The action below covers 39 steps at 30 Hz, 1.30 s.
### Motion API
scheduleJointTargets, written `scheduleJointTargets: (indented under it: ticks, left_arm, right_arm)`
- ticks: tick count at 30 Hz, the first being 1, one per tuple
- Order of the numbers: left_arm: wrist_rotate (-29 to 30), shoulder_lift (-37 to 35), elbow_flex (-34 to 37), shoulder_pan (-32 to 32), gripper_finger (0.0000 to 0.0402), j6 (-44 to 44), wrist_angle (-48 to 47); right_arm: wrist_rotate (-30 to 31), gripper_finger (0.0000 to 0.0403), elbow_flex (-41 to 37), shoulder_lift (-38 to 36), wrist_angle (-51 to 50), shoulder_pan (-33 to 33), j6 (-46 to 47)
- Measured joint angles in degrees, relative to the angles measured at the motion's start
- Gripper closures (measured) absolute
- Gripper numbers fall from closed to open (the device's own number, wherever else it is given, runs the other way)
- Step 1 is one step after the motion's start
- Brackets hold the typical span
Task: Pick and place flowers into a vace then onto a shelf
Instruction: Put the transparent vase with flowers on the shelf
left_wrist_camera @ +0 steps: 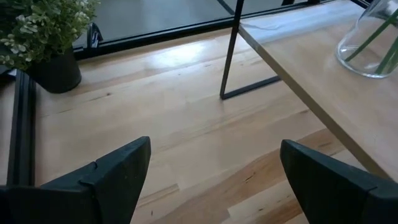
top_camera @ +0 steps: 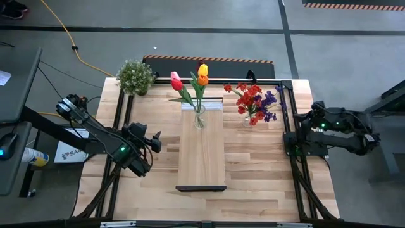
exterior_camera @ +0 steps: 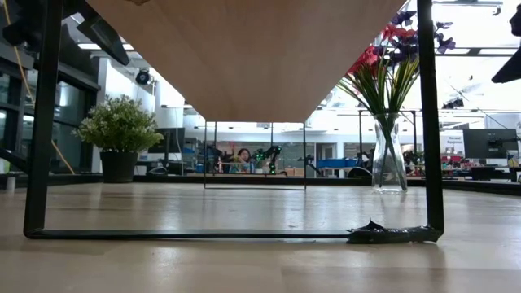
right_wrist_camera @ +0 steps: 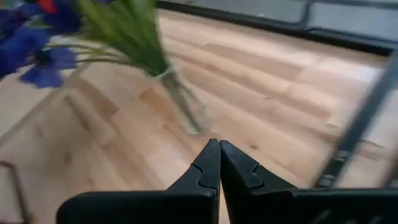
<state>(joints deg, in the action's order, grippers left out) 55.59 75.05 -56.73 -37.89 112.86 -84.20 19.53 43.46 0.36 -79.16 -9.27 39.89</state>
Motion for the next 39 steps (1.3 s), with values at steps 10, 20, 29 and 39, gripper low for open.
scheduleJointTargets:
  ticks: [10,20,29,39]
  left_arm:
    - [-0.04,0.0,-0.02,0.0,0.0011,0.0,-0.39]
    - [-0.17,0.0,-0.04,0.0,0.0011,0.15,-0.17]
    - [-0.17,0.0,-0.04,-0.01,0.0011,0.15,0.09]
    - [-0.13,0.0,-0.04,-0.01,0.001,-0.07,0.12]
  right_arm:
    - [-1.53,0.0403,-1.29,0.04,3.81,-0.01,1.31]
    - [-6.81,0.0403,-1.29,1.59,7.16,-0.01,9.02]
    - [-7.67,0.0403,-1.25,6.81,12.71,-0.01,17.38]
    - [-3.68,0.0403,-1.25,14.72,9.77,-0.01,28.49]
